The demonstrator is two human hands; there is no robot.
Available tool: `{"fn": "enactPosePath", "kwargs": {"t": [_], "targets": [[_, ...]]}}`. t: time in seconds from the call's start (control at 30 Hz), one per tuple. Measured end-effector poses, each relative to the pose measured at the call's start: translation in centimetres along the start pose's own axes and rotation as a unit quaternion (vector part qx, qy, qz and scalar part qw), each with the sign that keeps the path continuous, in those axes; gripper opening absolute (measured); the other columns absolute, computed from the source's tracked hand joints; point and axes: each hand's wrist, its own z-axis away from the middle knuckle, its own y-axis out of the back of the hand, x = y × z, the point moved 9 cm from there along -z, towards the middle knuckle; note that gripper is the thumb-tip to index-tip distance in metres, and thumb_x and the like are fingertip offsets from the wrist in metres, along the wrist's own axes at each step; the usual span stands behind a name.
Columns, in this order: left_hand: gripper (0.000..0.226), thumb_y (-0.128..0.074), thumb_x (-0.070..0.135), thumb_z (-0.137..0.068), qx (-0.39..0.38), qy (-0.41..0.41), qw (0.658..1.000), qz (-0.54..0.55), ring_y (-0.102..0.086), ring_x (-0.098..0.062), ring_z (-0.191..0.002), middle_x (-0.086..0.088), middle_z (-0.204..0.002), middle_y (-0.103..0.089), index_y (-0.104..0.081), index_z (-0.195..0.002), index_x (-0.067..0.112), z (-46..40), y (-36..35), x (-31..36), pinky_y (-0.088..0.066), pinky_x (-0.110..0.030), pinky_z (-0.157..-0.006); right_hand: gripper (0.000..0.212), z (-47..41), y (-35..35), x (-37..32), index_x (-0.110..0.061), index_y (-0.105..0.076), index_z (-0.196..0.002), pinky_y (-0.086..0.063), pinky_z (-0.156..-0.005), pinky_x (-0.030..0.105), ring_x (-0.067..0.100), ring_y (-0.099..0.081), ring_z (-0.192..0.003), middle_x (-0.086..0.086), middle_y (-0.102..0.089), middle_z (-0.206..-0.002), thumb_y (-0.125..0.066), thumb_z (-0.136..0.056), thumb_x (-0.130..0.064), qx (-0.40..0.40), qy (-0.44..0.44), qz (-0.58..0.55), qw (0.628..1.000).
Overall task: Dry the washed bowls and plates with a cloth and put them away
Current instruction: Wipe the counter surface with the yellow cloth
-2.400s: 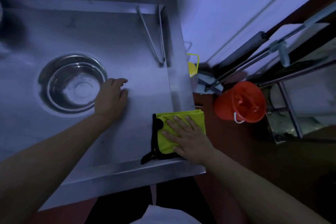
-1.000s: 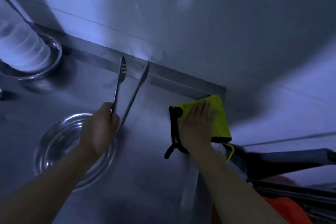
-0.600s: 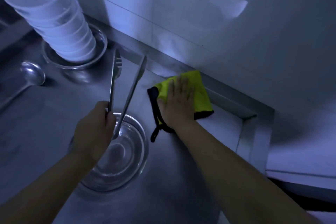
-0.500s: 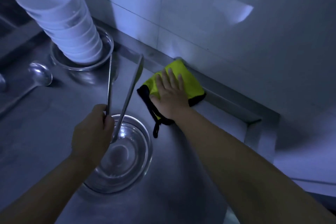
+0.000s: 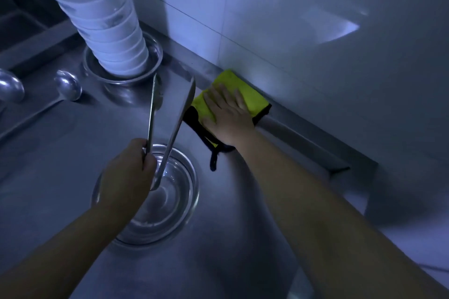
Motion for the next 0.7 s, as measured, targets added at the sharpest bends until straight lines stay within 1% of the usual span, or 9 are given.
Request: {"fn": "enactPosePath", "kwargs": {"t": [0.07, 0.13, 0.2, 0.27, 0.37, 0.43, 0.5, 0.6, 0.7], "targets": [[0.007, -0.051, 0.012, -0.089, -0.009, -0.023, 1.0, -0.012, -0.046, -0.017, -0.05, -0.004, -0.063, -0.056, -0.056, -0.093, 0.015, 0.6, -0.6, 1.4, -0.028, -0.03, -0.051, 0.065, 3.8, -0.5, 2.5, -0.025, -0.016, -0.152, 0.016, -0.115, 0.039, 0.014, 0.004, -0.148, -0.006, -0.006, -0.161, -0.034, -0.096, -0.051, 0.0, -0.018, 0.001, 1.0], [0.008, -0.053, 0.01, -0.088, -0.023, -0.056, 0.998, -0.022, -0.056, -0.031, -0.056, -0.01, -0.063, -0.059, -0.058, -0.094, 0.012, 1.4, -1.6, 3.0, -0.031, -0.03, -0.054, 0.066, 7.8, -1.0, 5.4, -0.026, -0.015, -0.152, 0.016, -0.114, 0.039, 0.015, 0.006, -0.148, -0.005, -0.003, -0.161, -0.034, -0.095, -0.052, -0.021, -0.043, 0.009, 0.999], [0.009, -0.051, 0.011, -0.089, -0.06, -0.08, 0.995, -0.015, -0.06, -0.035, -0.065, -0.009, -0.066, -0.06, -0.057, -0.095, 0.013, 2.4, -3.2, 4.3, -0.032, -0.031, -0.058, 0.064, 11.8, -1.5, 8.2, -0.027, -0.012, -0.153, 0.019, -0.112, 0.037, 0.016, 0.008, -0.147, -0.005, -0.001, -0.161, -0.03, -0.097, -0.053, -0.044, -0.074, 0.014, 0.996], [0.008, -0.047, 0.016, -0.09, -0.108, -0.093, 0.99, 0.002, -0.06, -0.035, -0.07, -0.005, -0.069, -0.061, -0.053, -0.093, 0.017, 3.7, -5.0, 5.5, -0.033, -0.032, -0.06, 0.063, 15.9, -1.5, 10.7, -0.029, -0.008, -0.153, 0.022, -0.111, 0.036, 0.016, 0.009, -0.147, -0.006, 0.001, -0.161, -0.026, -0.098, -0.053, -0.052, -0.112, 0.012, 0.992], [0.01, -0.045, 0.019, -0.09, -0.142, -0.126, 0.982, -0.012, -0.061, -0.038, -0.078, -0.014, -0.081, -0.066, -0.052, -0.097, 0.016, 5.9, -7.1, 7.3, -0.034, -0.033, -0.06, 0.063, 20.9, -1.8, 12.4, -0.029, -0.004, -0.153, 0.013, -0.114, 0.043, 0.017, 0.012, -0.147, -0.005, 0.006, -0.161, -0.023, -0.098, -0.053, -0.07, -0.182, 0.008, 0.981], [0.013, -0.046, 0.018, -0.09, -0.161, -0.135, 0.977, -0.029, -0.062, -0.04, -0.082, -0.019, -0.087, -0.066, -0.051, -0.1, 0.013, 7.2, -8.3, 8.4, -0.037, -0.035, -0.062, 0.063, 23.0, -2.0, 12.1, -0.027, -0.004, -0.153, 0.005, -0.116, 0.046, 0.019, 0.009, -0.147, -0.004, 0.005, -0.161, -0.021, -0.098, -0.054, -0.079, -0.224, 0.005, 0.971], [0.016, -0.045, 0.017, -0.09, -0.18, -0.136, 0.973, -0.051, -0.062, -0.041, -0.083, -0.021, -0.089, -0.066, -0.051, -0.103, 0.011, 8.2, -9.2, 8.9, -0.042, -0.038, -0.064, 0.063, 24.6, -1.9, 11.1, -0.024, -0.008, -0.153, 0.001, -0.117, 0.046, 0.022, 0.003, -0.148, 0.0, -0.001, -0.161, -0.021, -0.099, -0.053, -0.081, -0.26, -0.009, 0.962], [0.015, -0.044, 0.014, -0.091, -0.21, -0.152, 0.963, -0.073, -0.062, -0.041, -0.082, -0.021, -0.09, -0.066, -0.049, -0.104, 0.009, 9.4, -10.2, 9.3, -0.042, -0.038, -0.064, 0.065, 27.5, -1.5, 8.7, -0.018, -0.012, -0.153, 0.003, -0.117, 0.046, 0.027, -0.004, -0.148, 0.009, -0.007, -0.161, -0.025, -0.099, -0.051, -0.085, -0.283, -0.001, 0.956], [0.008, -0.044, 0.009, -0.089, -0.24, -0.168, 0.953, -0.081, -0.061, -0.041, -0.079, -0.021, -0.087, -0.064, -0.045, -0.097, 0.008, 10.3, -10.7, 9.2, -0.036, -0.035, -0.06, 0.066, 30.4, -1.4, 5.5, -0.016, -0.012, -0.153, 0.004, -0.116, 0.049, 0.031, -0.005, -0.147, 0.013, -0.009, -0.16, -0.025, -0.099, -0.052, -0.106, -0.282, 0.016, 0.953]]}}
